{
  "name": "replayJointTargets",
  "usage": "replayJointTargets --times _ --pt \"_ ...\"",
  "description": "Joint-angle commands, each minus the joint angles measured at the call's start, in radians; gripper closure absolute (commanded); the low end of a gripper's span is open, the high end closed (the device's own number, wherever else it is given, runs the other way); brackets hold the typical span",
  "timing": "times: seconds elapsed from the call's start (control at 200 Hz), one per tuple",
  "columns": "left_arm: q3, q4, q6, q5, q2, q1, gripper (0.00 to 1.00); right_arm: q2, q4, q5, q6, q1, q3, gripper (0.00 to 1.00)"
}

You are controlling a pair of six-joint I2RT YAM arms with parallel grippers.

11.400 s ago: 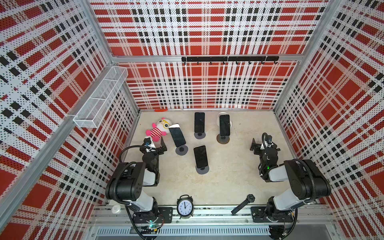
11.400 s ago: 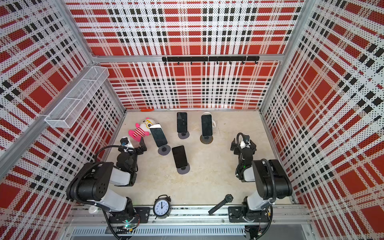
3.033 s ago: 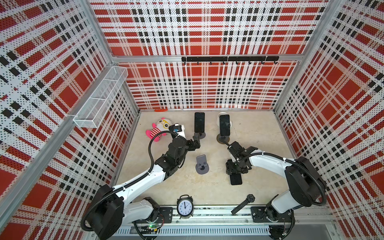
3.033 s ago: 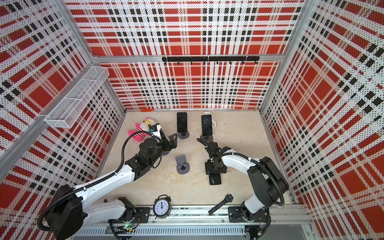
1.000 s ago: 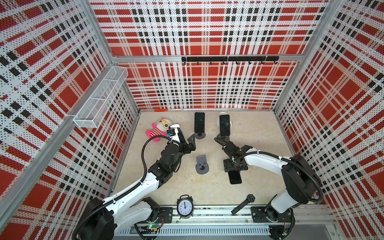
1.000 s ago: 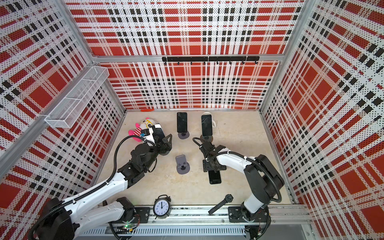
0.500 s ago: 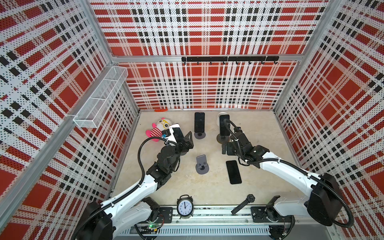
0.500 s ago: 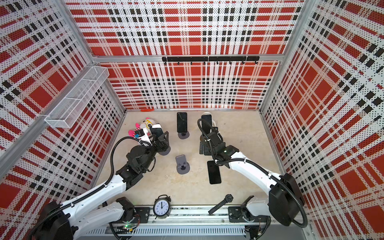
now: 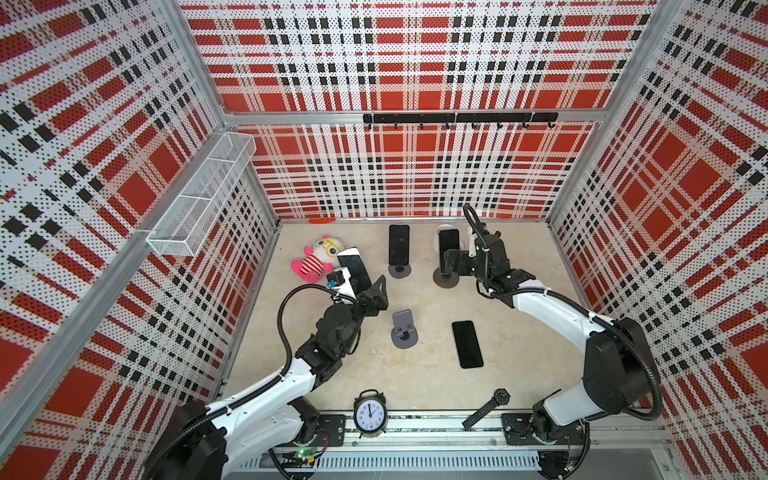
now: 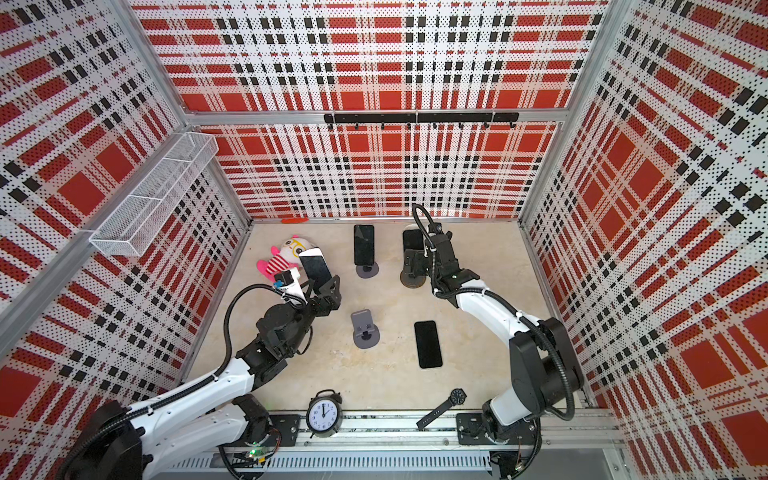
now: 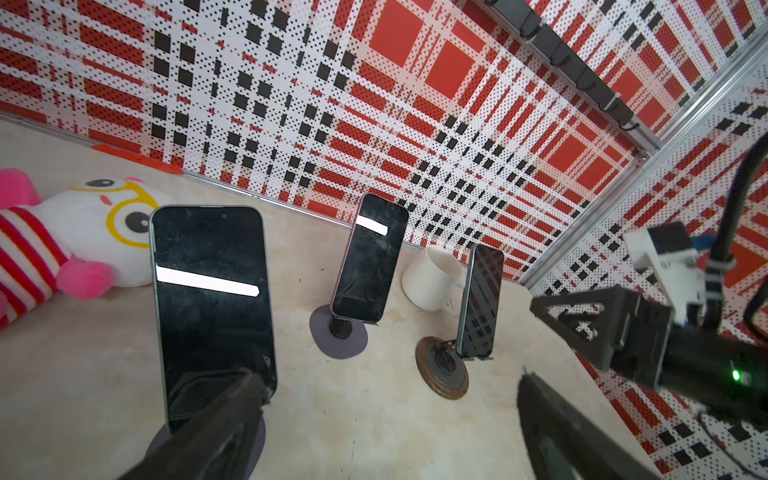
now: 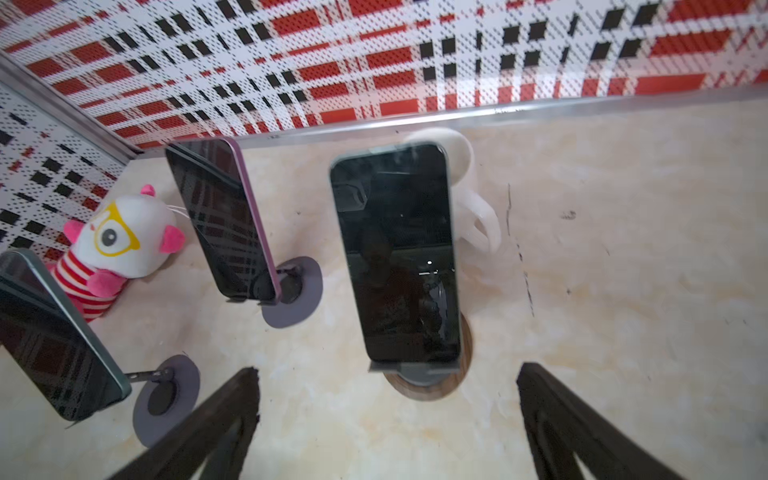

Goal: Remove the phone from the phone stand
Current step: 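Move right gripper to the phone on the wood-rimmed stand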

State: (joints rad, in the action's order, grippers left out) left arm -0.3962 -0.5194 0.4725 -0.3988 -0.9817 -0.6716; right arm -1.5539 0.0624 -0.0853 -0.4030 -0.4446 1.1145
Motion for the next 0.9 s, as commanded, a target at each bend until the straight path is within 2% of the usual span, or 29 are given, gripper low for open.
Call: replayJointTargets --times 0.0,0.205,0.456,0.802,0.892 --pt "0.025 -0.088 -0.074 -0.028 -0.02 -0.011 0.02 -0.055 -0.021 0.06 0.064 0.016 0.081 0.0" --pt "0.046 -0.092 -0.138 -0.088 0.04 -0.031 0.02 -0.16 0.093 0.034 0.093 0.036 0.223 0.0" --pt "0.079 -0.104 -0.169 -0.095 0.069 -0.035 0.02 -0.244 0.159 -0.002 0.09 0.051 0.319 0.0" --pt "0.08 -0.105 -0.173 -0.1 0.064 -0.04 0.02 -0.354 0.287 0.038 0.061 0.061 0.466 0.0" --pt "0.081 -0.105 -0.173 -0.098 0.068 -0.041 0.02 -0.368 0.298 0.006 0.058 0.061 0.476 0.0"
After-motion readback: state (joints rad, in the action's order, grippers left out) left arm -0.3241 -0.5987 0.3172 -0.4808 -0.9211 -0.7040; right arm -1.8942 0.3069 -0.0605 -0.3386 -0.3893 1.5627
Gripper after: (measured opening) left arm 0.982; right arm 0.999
